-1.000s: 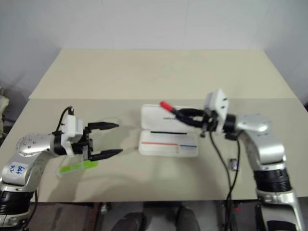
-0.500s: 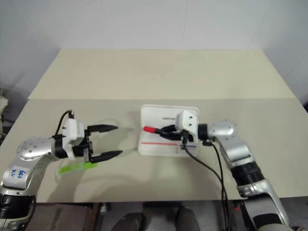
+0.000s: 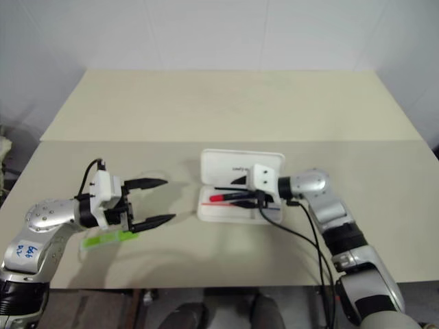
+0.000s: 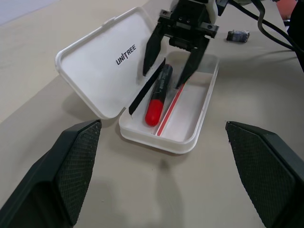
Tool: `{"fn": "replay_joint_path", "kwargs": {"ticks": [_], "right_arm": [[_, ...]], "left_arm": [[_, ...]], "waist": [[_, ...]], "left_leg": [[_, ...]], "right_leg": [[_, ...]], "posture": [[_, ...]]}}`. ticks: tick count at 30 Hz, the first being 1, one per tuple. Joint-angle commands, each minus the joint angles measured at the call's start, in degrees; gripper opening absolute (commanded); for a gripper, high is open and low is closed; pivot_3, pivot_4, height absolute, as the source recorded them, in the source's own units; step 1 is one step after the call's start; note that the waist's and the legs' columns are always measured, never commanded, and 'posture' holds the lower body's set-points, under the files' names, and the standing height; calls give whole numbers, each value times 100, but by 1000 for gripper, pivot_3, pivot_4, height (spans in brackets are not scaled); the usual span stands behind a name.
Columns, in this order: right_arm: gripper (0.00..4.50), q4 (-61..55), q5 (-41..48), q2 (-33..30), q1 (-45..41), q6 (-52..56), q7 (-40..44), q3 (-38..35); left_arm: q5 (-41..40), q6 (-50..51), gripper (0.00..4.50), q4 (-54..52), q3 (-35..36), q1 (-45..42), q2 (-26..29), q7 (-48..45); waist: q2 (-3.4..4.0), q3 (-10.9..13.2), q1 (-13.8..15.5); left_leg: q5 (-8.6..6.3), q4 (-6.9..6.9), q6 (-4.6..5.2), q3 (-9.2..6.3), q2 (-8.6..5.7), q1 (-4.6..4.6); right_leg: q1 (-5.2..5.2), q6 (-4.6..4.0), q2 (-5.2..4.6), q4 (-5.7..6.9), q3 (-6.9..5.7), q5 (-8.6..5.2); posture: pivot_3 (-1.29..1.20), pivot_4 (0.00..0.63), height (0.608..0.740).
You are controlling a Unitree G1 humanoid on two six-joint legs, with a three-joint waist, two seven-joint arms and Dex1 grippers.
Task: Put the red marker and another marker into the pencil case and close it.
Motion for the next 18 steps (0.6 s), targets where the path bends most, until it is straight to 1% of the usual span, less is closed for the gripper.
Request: {"fn": "replay_joint_path", "kwargs": {"ticks": [1, 2, 4, 7, 12, 15, 18], "right_arm": [[4216, -153, 168, 92, -61, 6, -63, -205], [4447, -220, 268, 128, -64, 75, -82, -271], [4447, -472, 547, 165, -35, 305, -65, -424], [4447, -1413, 1317, -106, 274, 1136, 308, -658], [4447, -2517, 1975, -529, 663, 1993, 250, -1065], [4447, -2986, 2256, -816, 822, 2385, 92, -1426], [4447, -3244, 2479, -1195, 987, 2733, -68, -1913]], "left_arm": [[-58, 1, 4500, -275, 76, 40, -20, 78], [-61, 13, 4500, -291, 75, 43, -23, 87], [-73, 28, 4500, -319, 84, 62, -25, 101], [-104, 98, 4500, -389, 123, 134, -21, 157], [-111, 160, 4500, -603, 386, 442, 12, 395], [-68, 88, 4500, -688, 794, 891, 94, 470], [-11, -153, 4500, -639, 1382, 1566, 244, 287]], "waist": [[0, 0, 0], [0, 0, -1], [0, 0, -1], [2, 1, 16], [3, 2, 24], [4, 2, 19], [4, 2, 17]], "left_leg": [[0, 1, 0, 0, 0, 0], [0, 1, 0, 0, 0, 0], [0, 1, 0, 0, 0, 1], [0, -1, 0, -4, 4, 0], [-15, 0, 12, -12, 7, -6], [-25, 3, 17, -7, 5, -4], [-33, 3, 18, -3, 5, 1]], "right_leg": [[0, 0, 0, 0, 1, 0], [0, 0, 0, 0, 1, 0], [0, 0, 0, 0, 1, 0], [0, 0, 2, 0, 1, 0], [-1, 0, -2, -3, 1, 0], [-1, -1, -4, -7, 3, 0], [-2, -1, -1, -11, 3, -1]], "posture": [[0, 150, 740], [0, 150, 740], [0, 150, 740], [0, 150, 740], [0, 150, 740], [0, 150, 740], [0, 150, 740]]}}
